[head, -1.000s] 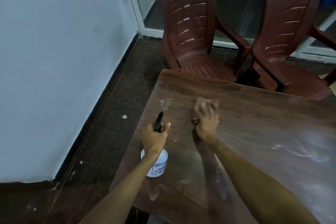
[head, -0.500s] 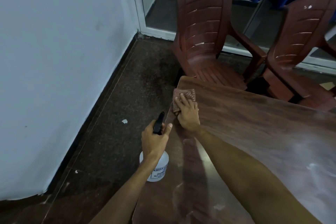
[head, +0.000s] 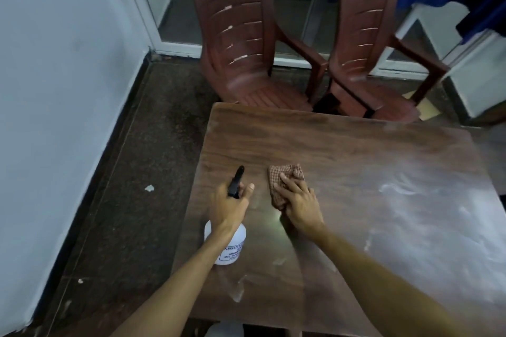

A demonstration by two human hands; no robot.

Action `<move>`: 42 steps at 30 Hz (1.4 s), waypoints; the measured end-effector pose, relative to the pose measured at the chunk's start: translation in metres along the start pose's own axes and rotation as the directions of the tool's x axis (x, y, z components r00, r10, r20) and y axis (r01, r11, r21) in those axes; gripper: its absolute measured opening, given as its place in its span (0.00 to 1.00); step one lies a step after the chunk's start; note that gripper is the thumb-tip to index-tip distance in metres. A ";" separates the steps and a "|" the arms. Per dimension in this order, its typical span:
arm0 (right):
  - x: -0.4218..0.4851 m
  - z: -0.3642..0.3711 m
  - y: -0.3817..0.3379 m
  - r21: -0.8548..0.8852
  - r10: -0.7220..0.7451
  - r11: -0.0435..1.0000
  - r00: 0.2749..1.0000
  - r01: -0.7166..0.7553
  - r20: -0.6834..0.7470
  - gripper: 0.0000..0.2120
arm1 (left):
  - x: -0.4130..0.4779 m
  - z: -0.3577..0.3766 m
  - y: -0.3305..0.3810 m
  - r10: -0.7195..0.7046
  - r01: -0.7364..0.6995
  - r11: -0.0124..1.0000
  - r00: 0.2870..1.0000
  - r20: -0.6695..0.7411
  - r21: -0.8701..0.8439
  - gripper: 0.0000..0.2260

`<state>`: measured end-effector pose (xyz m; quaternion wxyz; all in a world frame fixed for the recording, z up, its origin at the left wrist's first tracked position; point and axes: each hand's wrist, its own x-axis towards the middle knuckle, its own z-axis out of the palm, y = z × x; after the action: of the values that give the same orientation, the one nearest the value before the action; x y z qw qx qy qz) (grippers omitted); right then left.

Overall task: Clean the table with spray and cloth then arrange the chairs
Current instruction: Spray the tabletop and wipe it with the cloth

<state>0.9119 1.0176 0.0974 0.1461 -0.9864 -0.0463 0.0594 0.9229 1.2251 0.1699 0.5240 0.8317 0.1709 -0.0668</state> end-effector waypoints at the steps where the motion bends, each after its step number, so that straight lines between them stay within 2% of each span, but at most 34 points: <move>1: -0.018 -0.004 0.018 0.030 0.034 0.999 0.999 -0.034 0.002 0.33 | -0.009 0.011 0.003 0.020 -0.020 1.000 0.999 0.025 0.015 0.13; 2: -0.027 -0.012 0.037 0.088 0.141 0.987 0.989 -0.138 -0.036 0.32 | -0.018 0.021 0.004 0.033 -0.034 0.999 0.999 0.041 0.021 0.13; 4: -0.037 -0.027 0.081 0.201 0.392 0.909 0.913 -0.365 -0.113 0.31 | -0.035 0.040 0.008 0.026 -0.029 0.999 0.997 0.076 0.035 0.13; 5: -0.046 -0.035 0.102 0.202 0.442 0.887 0.891 -0.416 -0.107 0.31 | -0.048 0.051 0.010 0.007 -0.013 0.998 0.996 0.092 0.061 0.13; 9: -0.088 -0.050 0.144 0.106 0.322 0.942 0.946 -0.317 -0.028 0.35 | -0.098 0.087 0.010 -0.074 0.058 0.986 0.992 0.100 0.157 0.19; 13: -0.096 -0.052 0.166 0.218 0.409 0.897 0.909 -0.384 -0.082 0.29 | -0.128 0.106 0.014 -0.058 0.049 0.985 0.997 0.048 0.167 0.15; 16: -0.092 -0.046 0.155 0.281 0.489 0.847 0.868 -0.450 -0.083 0.28 | -0.139 0.109 0.012 -0.071 0.071 0.978 0.997 -0.009 0.197 0.20; 17: -0.092 -0.041 0.146 0.272 0.470 0.859 0.878 -0.433 -0.087 0.27 | -0.143 0.108 0.012 -0.076 0.080 0.978 0.997 -0.029 0.194 0.19; 18: -0.091 -0.034 0.134 0.241 0.385 0.903 0.919 -0.357 -0.081 0.27 | -0.146 0.106 0.012 -0.079 0.087 0.981 0.996 -0.051 0.171 0.17; 20: -0.090 -0.017 0.119 0.154 0.103 0.983 0.994 -0.098 -0.028 0.31 | -0.149 0.099 0.009 -0.072 0.080 0.990 0.995 -0.065 0.115 0.12; 21: -0.084 -0.010 0.118 0.127 -0.044 0.991 0.999 0.045 -0.010 0.33 | -0.150 0.094 0.007 -0.072 0.079 0.993 0.995 -0.076 0.090 0.11; 22: -0.074 -0.009 0.117 0.113 -0.122 0.986 0.993 0.122 -0.011 0.34 | -0.149 0.088 0.005 -0.074 0.081 0.994 0.993 -0.089 0.071 0.11; 23: -0.058 -0.012 0.114 0.131 -0.111 0.985 0.994 0.112 -0.014 0.33 | -0.147 0.080 0.003 -0.078 0.084 0.995 0.991 -0.112 0.053 0.11; 25: -0.029 -0.020 0.100 0.228 0.182 0.958 0.983 -0.177 -0.002 0.29 | -0.141 0.064 -0.003 -0.083 0.091 0.995 0.984 -0.156 0.044 0.10; 26: -0.021 -0.019 0.084 0.244 0.261 0.936 0.965 -0.253 0.002 0.28 | -0.138 0.055 -0.006 -0.087 0.095 0.995 0.981 -0.176 0.038 0.10; 27: -0.017 -0.011 0.065 0.235 0.207 0.952 0.978 -0.198 -0.014 0.28 | -0.134 0.046 -0.009 -0.092 0.098 0.995 0.977 -0.193 0.023 0.10; 28: -0.019 -0.001 0.044 0.219 0.050 0.975 0.999 -0.045 -0.017 0.30 | -0.132 0.039 -0.012 -0.097 0.100 0.995 0.974 -0.205 0.006 0.10; 30: -0.024 0.020 0.013 0.137 -0.296 0.949 0.951 0.282 0.088 0.33 | -0.123 0.024 -0.016 -0.115 0.113 0.993 0.966 -0.233 -0.019 0.10; 31: -0.018 0.021 0.002 0.133 -0.355 0.931 0.928 0.339 0.117 0.34 | -0.117 0.018 -0.019 -0.124 0.122 0.992 0.962 -0.243 -0.025 0.10; 32: -0.004 0.017 -0.007 0.153 -0.331 0.937 0.938 0.313 0.108 0.34 | -0.112 0.012 -0.022 -0.130 0.127 0.992 0.959 -0.251 -0.028 0.10; 34: 0.024 0.009 -0.026 0.183 -0.082 0.981 0.993 0.066 0.084 0.30 | -0.100 -0.001 -0.027 -0.147 0.135 0.989 0.952 -0.267 -0.063 0.10; 35: 0.031 0.013 -0.040 0.168 -0.010 0.986 0.997 -0.003 0.079 0.29 | -0.094 -0.010 -0.031 -0.160 0.143 0.986 0.949 -0.271 -0.085 0.10; 36: 0.031 0.016 -0.053 0.154 -0.047 0.987 0.995 0.033 0.084 0.29 | -0.091 -0.016 -0.033 -0.168 0.148 0.984 0.948 -0.269 -0.095 0.10; 37: 0.027 0.021 -0.070 0.141 -0.168 0.978 0.978 0.151 0.121 0.31 | -0.087 -0.024 -0.036 -0.175 0.153 0.983 0.948 -0.266 -0.101 0.09; 39: 0.022 0.035 -0.090 0.131 -0.408 0.912 0.890 0.388 0.206 0.34 | -0.078 -0.042 -0.041 -0.158 0.139 0.986 0.951 -0.267 -0.088 0.08; 41: 0.050 0.033 -0.104 0.139 -0.415 0.908 0.894 0.395 0.172 0.33 | -0.067 -0.061 -0.044 -0.135 0.119 0.990 0.954 -0.268 -0.076 0.09; 42: 0.072 0.029 -0.113 0.150 -0.322 0.942 0.937 0.301 0.134 0.32 | -0.060 -0.070 -0.046 -0.123 0.106 0.991 0.955 -0.269 -0.075 0.09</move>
<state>0.9704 1.1414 0.0953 0.2122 -0.9475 -0.2096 0.1155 0.8455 1.2924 0.1791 0.5155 0.8055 0.2912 0.0234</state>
